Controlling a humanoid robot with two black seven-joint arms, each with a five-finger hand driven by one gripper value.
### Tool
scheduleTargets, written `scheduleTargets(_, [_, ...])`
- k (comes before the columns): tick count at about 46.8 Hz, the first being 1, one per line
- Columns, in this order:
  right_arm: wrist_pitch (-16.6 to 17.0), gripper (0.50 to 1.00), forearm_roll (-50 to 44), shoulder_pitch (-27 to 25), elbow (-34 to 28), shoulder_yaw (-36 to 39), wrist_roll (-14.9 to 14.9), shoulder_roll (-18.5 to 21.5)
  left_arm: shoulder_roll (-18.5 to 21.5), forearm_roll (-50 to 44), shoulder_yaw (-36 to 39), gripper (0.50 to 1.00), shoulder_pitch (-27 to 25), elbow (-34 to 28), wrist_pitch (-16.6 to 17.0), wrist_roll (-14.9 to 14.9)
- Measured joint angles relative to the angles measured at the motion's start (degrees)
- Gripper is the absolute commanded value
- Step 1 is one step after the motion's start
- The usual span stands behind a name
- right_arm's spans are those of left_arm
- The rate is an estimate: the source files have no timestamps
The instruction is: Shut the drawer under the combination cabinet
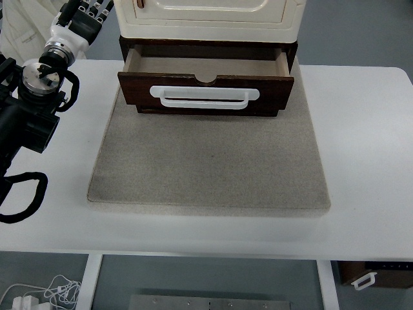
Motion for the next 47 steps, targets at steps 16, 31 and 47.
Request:
scheduleTargets(16, [0.0, 0.952, 0.0, 0.0, 0.0, 0.0, 0.0, 0.0, 0.1, 0.1, 0.1, 1.000, -0.1, -0.1, -0.3, 0.1])
scheduleTargets(31, [0.0, 0.952, 0.0, 0.0, 0.0, 0.0, 0.0, 0.0, 0.2, 0.0, 0.1, 1.000, -0.1, 0.2, -0.2, 0.4])
scheduleTargets(47, [0.0, 0.952, 0.0, 0.0, 0.0, 0.0, 0.0, 0.0, 0.7, 0.1, 0.1, 1.000, -0.1, 0.4, -1.5, 0.3])
